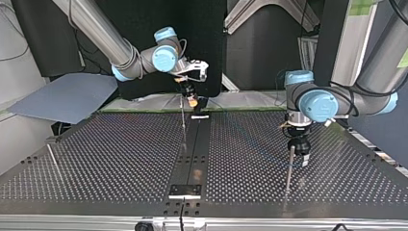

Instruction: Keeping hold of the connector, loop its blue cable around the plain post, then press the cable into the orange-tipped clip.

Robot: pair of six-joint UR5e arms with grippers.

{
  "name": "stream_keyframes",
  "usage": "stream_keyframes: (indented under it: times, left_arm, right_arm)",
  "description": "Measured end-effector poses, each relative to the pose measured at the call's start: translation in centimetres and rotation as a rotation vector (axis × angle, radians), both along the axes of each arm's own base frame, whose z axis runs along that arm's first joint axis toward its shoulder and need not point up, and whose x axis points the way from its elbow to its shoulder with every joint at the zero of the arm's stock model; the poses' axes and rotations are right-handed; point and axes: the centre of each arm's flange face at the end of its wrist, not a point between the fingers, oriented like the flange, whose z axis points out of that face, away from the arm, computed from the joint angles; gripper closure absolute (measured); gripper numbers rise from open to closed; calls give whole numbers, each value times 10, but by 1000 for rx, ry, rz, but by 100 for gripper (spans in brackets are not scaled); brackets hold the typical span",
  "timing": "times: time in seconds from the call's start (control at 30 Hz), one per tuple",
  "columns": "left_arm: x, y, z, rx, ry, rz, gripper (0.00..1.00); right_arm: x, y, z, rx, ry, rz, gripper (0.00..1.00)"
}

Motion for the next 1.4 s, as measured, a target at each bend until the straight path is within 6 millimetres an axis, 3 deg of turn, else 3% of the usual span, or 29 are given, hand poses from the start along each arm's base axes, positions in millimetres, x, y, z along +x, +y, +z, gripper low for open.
stream_keyframes:
  times: [0.67, 1.03, 1.4]
  left_arm:
    - [0, -2, 0, 0, -1, -6, 0]
    - [0, -4, 0, 0, -1, -8, 0]
    - [-1, -5, 0, 0, -1, -10, 0]
  right_arm:
    - [-11, 3, -129, 58, 62, -20, 100]
    - [-23, 3, -185, 81, 69, -76, 100]
    - [-53, 2, -249, 134, 99, -166, 100]
